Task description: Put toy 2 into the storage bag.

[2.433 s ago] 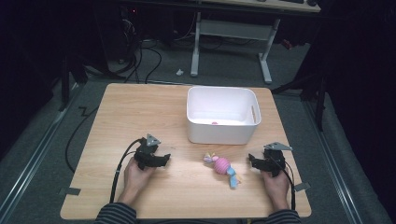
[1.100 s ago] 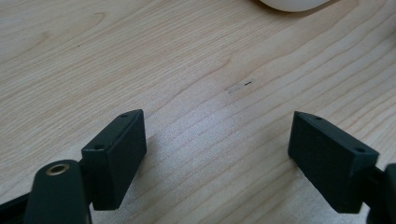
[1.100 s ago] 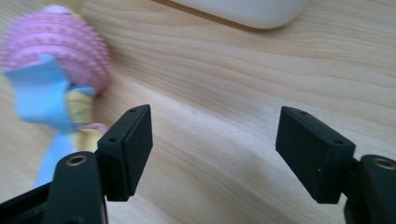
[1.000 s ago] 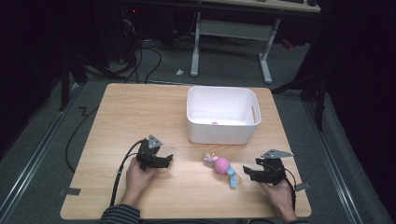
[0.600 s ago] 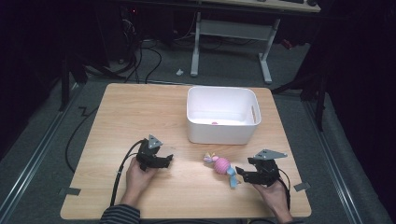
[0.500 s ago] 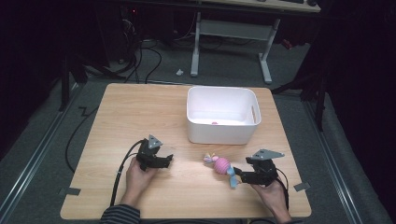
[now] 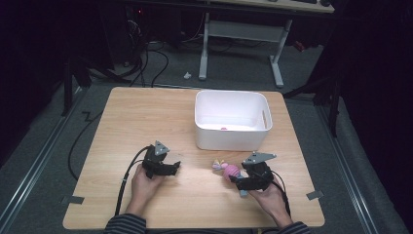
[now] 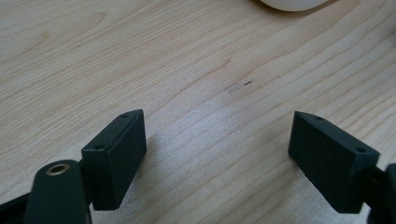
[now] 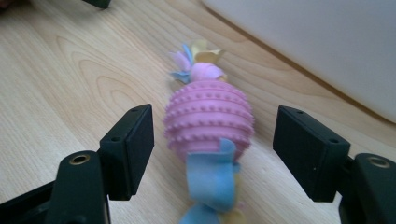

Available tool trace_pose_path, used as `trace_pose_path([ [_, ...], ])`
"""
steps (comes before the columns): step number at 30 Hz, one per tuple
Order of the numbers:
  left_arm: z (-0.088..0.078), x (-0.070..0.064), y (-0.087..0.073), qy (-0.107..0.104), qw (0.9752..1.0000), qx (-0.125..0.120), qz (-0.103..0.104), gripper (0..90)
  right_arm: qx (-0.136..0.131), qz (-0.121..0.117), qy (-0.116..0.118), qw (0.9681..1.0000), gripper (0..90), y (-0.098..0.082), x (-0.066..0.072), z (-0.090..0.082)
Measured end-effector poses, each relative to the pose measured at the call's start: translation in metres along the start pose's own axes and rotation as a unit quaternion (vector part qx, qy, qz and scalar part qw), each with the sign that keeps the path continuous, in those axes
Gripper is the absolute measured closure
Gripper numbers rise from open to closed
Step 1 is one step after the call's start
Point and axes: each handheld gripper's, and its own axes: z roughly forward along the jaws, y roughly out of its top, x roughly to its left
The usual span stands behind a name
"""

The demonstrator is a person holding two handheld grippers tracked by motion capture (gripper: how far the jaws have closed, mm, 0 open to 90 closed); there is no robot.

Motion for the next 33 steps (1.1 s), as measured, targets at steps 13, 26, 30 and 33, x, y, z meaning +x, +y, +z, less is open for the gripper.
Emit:
trace_pose_path([
  [13,0.000,0.000,0.000,0.000,1.0000,-0.001,-0.001,19.9,0.051,-0.009,-0.003,0.9986,26.5,0.004,0.002,0.025],
  [26,0.000,0.000,0.000,0.000,1.0000,-0.001,-0.001,19.8,0.055,-0.022,0.001,0.9982,34.1,0.004,0.003,0.026],
  [30,0.000,0.000,0.000,0.000,1.0000,-0.001,-0.001,19.9,0.039,-0.018,0.014,0.9990,34.2,0.005,0.005,0.020],
  [33,0.000,0.000,0.000,0.000,1.0000,-0.001,-0.001,19.8,0.031,-0.014,0.021,0.9992,34.2,0.005,0.002,0.015],
])
